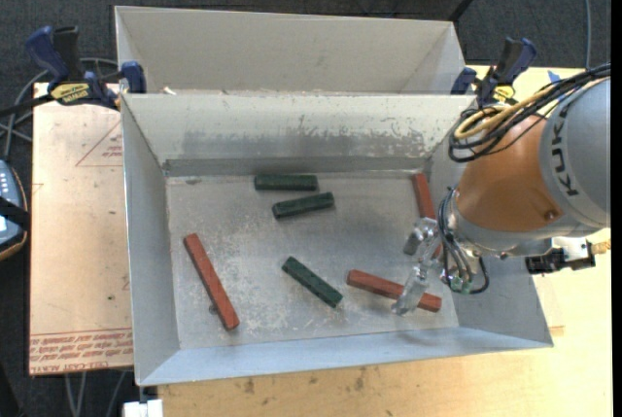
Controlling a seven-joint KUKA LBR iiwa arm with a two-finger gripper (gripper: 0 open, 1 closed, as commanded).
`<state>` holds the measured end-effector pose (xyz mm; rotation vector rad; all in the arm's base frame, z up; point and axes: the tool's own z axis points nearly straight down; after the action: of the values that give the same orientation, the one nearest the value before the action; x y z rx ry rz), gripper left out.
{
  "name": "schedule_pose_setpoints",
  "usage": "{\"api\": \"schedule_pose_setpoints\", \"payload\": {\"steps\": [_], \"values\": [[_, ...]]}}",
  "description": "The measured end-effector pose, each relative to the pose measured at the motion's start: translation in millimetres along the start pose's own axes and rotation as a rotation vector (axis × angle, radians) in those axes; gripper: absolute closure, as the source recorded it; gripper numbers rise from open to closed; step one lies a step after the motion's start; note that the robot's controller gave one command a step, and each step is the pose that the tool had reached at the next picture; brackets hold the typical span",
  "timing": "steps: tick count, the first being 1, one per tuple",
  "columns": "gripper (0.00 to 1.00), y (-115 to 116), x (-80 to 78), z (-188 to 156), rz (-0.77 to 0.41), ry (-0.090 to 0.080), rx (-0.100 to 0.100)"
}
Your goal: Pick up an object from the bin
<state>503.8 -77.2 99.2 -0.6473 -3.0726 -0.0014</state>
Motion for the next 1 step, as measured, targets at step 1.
{"api": "schedule_pose_setpoints", "payload": {"steps": [1], "values": [[0.0, 17.4, 8.3, 30.8, -0.077, 0.001, 0.0]]}}
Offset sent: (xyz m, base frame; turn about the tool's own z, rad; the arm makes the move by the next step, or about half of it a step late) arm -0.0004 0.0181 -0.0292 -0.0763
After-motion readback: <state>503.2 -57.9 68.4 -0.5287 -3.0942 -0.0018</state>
